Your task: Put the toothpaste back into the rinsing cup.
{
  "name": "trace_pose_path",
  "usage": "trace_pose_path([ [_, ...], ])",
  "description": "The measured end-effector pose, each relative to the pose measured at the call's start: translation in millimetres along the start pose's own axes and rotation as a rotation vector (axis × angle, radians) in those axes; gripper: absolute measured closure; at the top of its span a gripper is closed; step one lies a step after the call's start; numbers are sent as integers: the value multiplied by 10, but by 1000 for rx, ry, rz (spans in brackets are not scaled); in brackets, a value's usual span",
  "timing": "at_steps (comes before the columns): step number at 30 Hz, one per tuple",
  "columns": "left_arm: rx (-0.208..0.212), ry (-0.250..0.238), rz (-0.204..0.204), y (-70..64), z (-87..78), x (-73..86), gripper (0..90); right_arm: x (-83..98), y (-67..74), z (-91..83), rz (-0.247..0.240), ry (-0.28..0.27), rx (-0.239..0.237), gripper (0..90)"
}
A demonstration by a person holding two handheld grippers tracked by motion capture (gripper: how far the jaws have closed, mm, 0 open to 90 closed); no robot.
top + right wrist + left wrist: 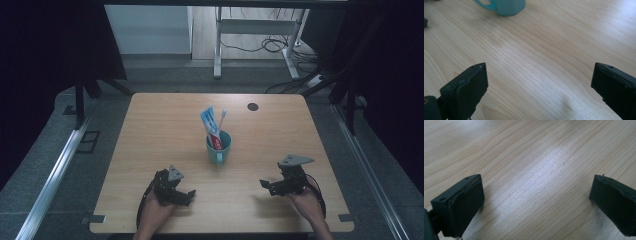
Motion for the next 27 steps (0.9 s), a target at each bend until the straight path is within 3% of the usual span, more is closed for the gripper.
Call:
trace_pose_path([
  [27, 0, 0, 4, 3, 0, -1, 0, 458, -30, 143, 22, 50, 29, 10],
])
Point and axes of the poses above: each handheld gripper's, and its own axes: z roughly forward along the jaws, x roughly out of its underside, y roughly to its left, the point moved 9 cm from there along z, roughly forward along the jaws, and after that the axes turned 6 degrees about -x, right-handed, at the moved point
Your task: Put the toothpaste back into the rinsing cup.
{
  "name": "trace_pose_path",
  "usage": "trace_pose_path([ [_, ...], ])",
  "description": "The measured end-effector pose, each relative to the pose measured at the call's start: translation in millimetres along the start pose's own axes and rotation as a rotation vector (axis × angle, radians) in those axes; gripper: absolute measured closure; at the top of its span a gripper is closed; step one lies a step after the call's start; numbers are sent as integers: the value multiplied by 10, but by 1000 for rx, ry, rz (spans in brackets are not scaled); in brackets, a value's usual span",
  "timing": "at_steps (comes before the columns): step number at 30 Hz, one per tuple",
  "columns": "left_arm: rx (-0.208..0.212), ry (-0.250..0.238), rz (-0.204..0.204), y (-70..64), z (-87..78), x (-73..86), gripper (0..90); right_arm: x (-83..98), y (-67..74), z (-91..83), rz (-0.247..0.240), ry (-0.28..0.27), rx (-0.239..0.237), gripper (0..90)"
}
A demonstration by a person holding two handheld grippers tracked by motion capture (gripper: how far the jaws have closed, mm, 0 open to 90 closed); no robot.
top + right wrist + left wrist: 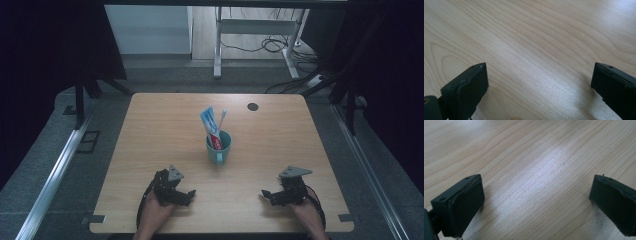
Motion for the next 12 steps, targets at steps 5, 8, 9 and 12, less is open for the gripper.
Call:
trace_pose_path([
  [5, 0, 0, 0, 0, 0, 0, 0, 26, 6, 25, -16, 3, 15, 6],
  [8, 0, 0, 0, 0, 0, 0, 0, 29, 8, 35, -28, -2, 25, 0],
  [9, 0, 0, 0, 0, 0, 0, 0, 31, 11, 37, -29, 1, 26, 0],
  [12, 0, 0, -1, -1, 0, 1, 0, 31, 11, 37, -28, 0, 24, 0],
])
Point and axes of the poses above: each handheld gripper's, and its own axes: z roughly forward along the jaws, x roughly out of its underside, y roughly to its left, the point moved 9 cm from there along z, roughly forward along the jaws, and after that the axes turned 6 degrees about -x, right-handed, at the moved point
